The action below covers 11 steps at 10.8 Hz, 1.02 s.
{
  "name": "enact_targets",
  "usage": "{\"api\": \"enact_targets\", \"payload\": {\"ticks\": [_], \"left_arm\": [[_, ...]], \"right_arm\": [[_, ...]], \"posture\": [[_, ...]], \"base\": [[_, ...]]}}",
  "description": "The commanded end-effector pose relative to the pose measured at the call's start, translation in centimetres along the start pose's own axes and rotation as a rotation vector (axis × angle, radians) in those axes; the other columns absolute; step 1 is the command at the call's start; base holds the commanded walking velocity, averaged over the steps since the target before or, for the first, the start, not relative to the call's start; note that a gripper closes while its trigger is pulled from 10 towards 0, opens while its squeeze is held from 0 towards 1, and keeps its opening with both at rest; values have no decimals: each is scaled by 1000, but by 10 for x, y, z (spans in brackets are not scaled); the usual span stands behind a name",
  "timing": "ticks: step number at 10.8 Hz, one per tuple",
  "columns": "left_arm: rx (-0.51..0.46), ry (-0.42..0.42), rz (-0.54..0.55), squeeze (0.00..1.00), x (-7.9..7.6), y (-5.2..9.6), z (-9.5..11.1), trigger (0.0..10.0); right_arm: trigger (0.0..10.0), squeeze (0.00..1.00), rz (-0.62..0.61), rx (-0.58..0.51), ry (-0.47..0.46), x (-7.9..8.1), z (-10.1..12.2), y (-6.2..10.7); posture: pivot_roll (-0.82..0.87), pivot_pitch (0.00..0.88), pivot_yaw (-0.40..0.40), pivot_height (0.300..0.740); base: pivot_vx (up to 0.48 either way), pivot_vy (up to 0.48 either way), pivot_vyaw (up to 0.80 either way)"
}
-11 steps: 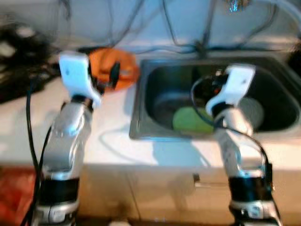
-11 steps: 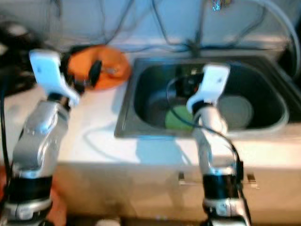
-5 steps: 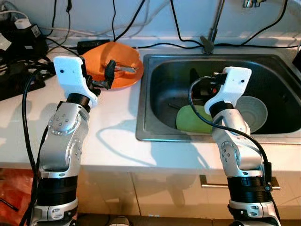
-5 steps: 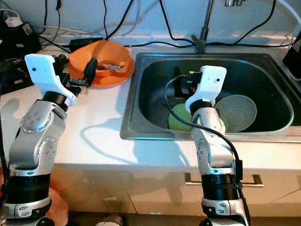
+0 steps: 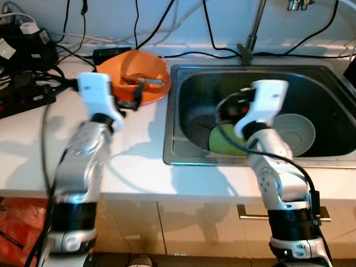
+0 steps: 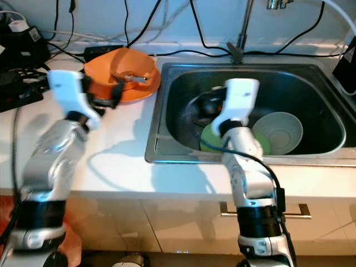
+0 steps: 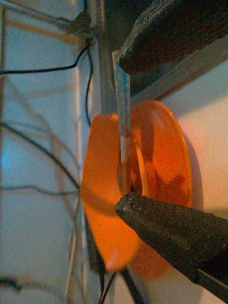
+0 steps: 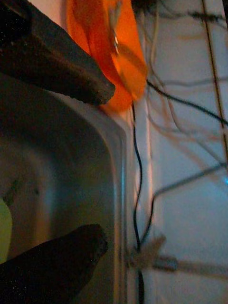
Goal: Kitchen organization
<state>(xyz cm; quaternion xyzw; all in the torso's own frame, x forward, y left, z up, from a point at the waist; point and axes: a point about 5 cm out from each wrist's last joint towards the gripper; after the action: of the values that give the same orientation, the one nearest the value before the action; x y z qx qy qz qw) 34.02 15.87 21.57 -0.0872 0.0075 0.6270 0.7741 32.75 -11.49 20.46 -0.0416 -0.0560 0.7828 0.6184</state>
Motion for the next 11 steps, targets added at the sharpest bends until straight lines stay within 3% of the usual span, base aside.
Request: {"api": "enact_targets", "payload": {"ticks": [1,2,3,4,7,9,10,11], "left_arm": [[22,-5,-26,0,-3,-4,-1,10000],[16,53,-57,0,-10,-10,-2,10000],[16,53,-58,0,-9,-11,-3,10000],[14,178,-97,0,-22,-22,-2,10000],[13,475,-108,0,-38,-36,-5,10000],[6,639,-103,0,-40,-41,-5,10000],[-4,779,-69,0,-36,-45,-5,10000],[-8,830,-57,0,-33,-45,-4,10000]], "right_arm": [[10000,0,25,-3,-10,4,3,2],[10000,0,38,-5,-1,7,5,4],[10000,0,39,-3,-1,6,5,4],[10000,0,59,4,57,6,6,9],[10000,0,57,32,108,-2,7,20],[10000,0,52,40,130,-4,7,23],[10000,0,50,48,148,-5,8,25],[10000,0,46,52,151,-6,7,26]], "posture": [[116,82,28,740],[106,87,31,740],[106,87,31,740],[66,103,32,740],[3,110,30,740],[-17,114,28,740],[-20,113,30,740],[-18,114,30,740]], "base": [[0,0,0],[0,0,0],[0,0,0],[0,0,0],[0,0,0],[0,0,0],[0,0,0],[0,0,0]]}}
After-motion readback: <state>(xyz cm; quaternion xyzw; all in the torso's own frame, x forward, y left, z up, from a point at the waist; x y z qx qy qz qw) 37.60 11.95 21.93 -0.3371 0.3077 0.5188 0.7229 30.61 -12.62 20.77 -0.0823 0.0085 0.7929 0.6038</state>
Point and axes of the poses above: a point about 5 cm out from each wrist's last joint towards the gripper, its own y axis pointing back from the gripper into the wrist, its own z axis along the axis of the wrist's last joint, x = y × z, and after that the axes turned 6 degrees about y, right-handed
